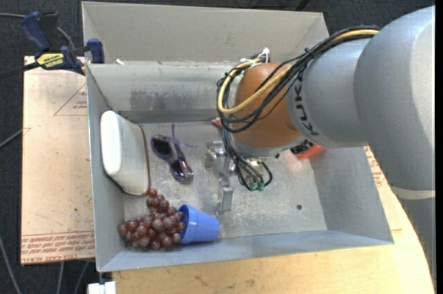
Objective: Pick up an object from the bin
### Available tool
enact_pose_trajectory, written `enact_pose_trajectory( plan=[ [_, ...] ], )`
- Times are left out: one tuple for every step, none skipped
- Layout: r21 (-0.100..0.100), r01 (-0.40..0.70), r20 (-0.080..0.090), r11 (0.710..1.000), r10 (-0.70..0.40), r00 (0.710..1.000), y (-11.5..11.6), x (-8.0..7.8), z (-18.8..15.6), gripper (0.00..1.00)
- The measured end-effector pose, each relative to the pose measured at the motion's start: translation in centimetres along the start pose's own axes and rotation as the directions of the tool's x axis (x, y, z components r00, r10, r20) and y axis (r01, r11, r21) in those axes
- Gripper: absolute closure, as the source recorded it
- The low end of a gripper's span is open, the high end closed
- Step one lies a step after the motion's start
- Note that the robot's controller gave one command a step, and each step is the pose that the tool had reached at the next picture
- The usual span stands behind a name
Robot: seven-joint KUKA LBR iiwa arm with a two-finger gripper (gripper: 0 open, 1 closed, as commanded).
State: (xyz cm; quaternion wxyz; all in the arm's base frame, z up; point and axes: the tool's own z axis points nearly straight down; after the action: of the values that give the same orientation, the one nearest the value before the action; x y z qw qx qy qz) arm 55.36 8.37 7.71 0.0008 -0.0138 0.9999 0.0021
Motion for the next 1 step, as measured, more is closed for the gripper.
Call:
enact_pose_trajectory(
  plan=[
    [-0.001, 0.081, -0.001, 0.997, -0.081, 0.997, -1.88, 1.06, 0.48, 0.0]
  ],
)
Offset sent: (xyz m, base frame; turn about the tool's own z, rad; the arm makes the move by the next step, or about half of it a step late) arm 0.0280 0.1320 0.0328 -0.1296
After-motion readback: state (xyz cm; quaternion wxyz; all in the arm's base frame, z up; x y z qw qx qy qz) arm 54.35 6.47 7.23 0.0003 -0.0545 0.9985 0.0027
